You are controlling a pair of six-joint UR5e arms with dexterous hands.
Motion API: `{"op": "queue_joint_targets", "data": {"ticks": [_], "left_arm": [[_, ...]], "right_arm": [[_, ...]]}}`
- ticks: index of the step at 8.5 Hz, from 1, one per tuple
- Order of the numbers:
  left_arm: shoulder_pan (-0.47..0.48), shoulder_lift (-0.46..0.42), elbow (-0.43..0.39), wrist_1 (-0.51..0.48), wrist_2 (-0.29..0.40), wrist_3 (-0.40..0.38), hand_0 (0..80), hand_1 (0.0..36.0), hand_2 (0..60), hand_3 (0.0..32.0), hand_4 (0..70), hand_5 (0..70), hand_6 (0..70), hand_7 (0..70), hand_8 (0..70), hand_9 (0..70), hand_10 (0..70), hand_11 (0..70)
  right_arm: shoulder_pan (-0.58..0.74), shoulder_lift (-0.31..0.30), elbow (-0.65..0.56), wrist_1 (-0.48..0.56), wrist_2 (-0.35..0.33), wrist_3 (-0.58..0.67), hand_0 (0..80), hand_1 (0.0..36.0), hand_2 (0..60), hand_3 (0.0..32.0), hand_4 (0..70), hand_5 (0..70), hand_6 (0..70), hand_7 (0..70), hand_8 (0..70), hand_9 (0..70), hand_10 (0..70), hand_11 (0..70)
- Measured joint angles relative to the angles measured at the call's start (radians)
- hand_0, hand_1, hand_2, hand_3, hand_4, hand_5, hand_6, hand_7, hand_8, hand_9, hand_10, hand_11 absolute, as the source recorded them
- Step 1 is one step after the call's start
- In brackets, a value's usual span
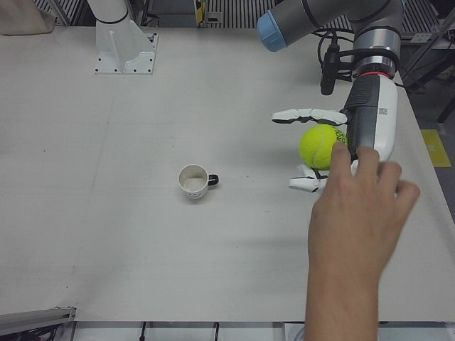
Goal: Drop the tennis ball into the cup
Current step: 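Move the left hand holding the tennis ball in over the table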
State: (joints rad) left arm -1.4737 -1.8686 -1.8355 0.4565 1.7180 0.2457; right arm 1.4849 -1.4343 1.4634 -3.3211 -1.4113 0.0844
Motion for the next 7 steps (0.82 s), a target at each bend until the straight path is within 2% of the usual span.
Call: {"op": "queue_joint_targets", "data": {"ticks": [1, 3, 4, 5, 6, 7], "left_arm": [[0.0, 0.0, 0.0, 0.0, 0.0, 0.0, 56.8, 12.3, 5.5, 0.0, 53.0, 23.4, 70.0, 70.0, 61.0, 70.0, 42.9, 60.5], [0.028, -0.001, -0.025, -0.014, 0.001, 0.001, 51.7, 9.1, 5.8, 0.0, 51.2, 18.9, 70.0, 70.0, 59.4, 70.0, 42.2, 59.3], [0.073, 0.0, -0.034, -0.03, 0.001, 0.001, 49.7, 7.3, 8.2, 0.0, 50.1, 19.0, 70.0, 70.0, 59.6, 70.0, 41.9, 58.5], [0.129, 0.001, -0.036, -0.05, 0.002, 0.0, 48.7, 6.9, 8.4, 0.0, 49.1, 17.1, 70.0, 70.0, 58.2, 70.0, 40.8, 57.0], [0.186, 0.001, -0.036, -0.066, 0.001, -0.001, 48.1, 4.9, 11.4, 0.0, 47.4, 21.4, 70.0, 70.0, 59.2, 70.0, 40.4, 56.4], [0.234, 0.002, -0.036, -0.077, 0.0, 0.002, 47.8, 5.7, 6.5, 0.0, 45.7, 16.8, 70.0, 70.0, 57.7, 70.0, 40.1, 56.0]], "right_arm": [[0.0, 0.0, 0.0, 0.0, 0.0, 0.0, 0.0, 0.0, 0.0, 0.0, 0.0, 0.0, 0.0, 0.0, 0.0, 0.0, 0.0, 0.0], [0.0, 0.0, 0.0, 0.0, 0.0, 0.0, 0.0, 0.0, 0.0, 0.0, 0.0, 0.0, 0.0, 0.0, 0.0, 0.0, 0.0, 0.0], [0.0, 0.0, 0.0, 0.0, 0.0, 0.0, 0.0, 0.0, 0.0, 0.0, 0.0, 0.0, 0.0, 0.0, 0.0, 0.0, 0.0, 0.0], [0.0, 0.0, 0.001, 0.0, 0.0, 0.0, 0.0, 0.0, 0.0, 0.0, 0.0, 0.0, 0.0, 0.0, 0.0, 0.0, 0.0, 0.0], [0.0, 0.0, 0.001, 0.0, 0.0, 0.0, 0.0, 0.0, 0.0, 0.0, 0.0, 0.0, 0.0, 0.0, 0.0, 0.0, 0.0, 0.0], [0.0, 0.0, 0.001, 0.0, 0.0, 0.0, 0.0, 0.0, 0.0, 0.0, 0.0, 0.0, 0.0, 0.0, 0.0, 0.0, 0.0, 0.0]]}}
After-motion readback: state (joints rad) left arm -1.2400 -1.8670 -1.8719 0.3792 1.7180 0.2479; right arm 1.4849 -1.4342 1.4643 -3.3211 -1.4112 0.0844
